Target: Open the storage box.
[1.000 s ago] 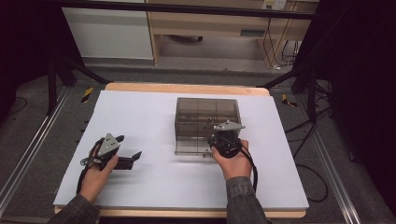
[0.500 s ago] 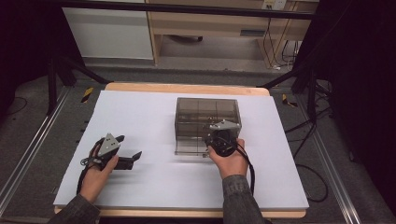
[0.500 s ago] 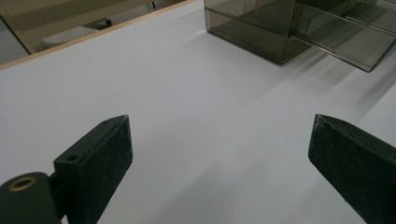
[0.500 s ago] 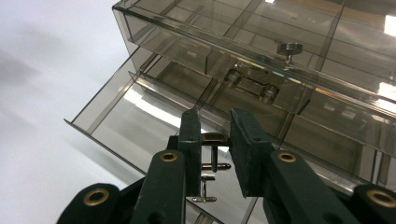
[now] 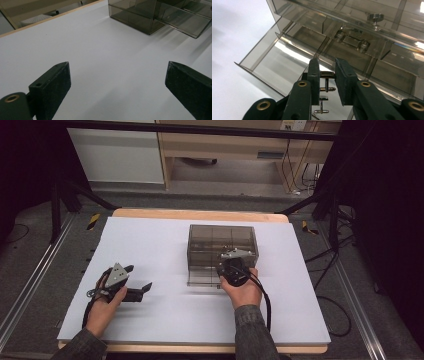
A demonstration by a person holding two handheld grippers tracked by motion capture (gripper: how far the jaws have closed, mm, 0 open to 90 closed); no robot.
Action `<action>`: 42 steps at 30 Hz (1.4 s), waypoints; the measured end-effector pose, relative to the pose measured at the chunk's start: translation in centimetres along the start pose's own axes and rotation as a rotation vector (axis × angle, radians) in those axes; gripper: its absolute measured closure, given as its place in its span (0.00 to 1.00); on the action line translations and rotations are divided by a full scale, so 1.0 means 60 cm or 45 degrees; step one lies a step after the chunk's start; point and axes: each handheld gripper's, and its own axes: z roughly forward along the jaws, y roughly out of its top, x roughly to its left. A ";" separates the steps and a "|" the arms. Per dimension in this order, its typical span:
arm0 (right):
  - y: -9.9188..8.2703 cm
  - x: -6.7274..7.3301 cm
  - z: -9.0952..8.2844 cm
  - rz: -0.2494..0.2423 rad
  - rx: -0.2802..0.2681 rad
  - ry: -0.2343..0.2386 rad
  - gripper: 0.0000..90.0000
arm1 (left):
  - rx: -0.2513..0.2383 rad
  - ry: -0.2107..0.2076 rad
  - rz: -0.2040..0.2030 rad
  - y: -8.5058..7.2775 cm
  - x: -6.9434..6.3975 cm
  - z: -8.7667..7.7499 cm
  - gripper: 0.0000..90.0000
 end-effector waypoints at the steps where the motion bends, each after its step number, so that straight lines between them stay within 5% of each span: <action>1: 0.000 0.001 0.002 -0.007 0.008 -0.005 0.83 | 0.000 0.000 -0.001 0.000 0.000 0.000 0.07; 14: -0.009 0.001 0.019 -0.002 0.042 0.006 0.83 | 0.001 0.000 -0.002 0.000 0.001 0.000 0.07; 19: -0.008 0.002 0.019 -0.001 0.033 0.008 0.74 | 0.000 0.001 -0.002 0.000 0.001 0.000 0.07; 35: -0.023 -0.005 -0.049 -0.007 -0.056 -0.026 0.81 | 0.005 -0.020 -0.018 0.002 0.000 -0.002 0.07; 42: -0.050 -0.006 -0.054 -0.038 -0.069 0.002 0.86 | 0.024 -0.042 -0.034 0.003 -0.002 -0.001 0.07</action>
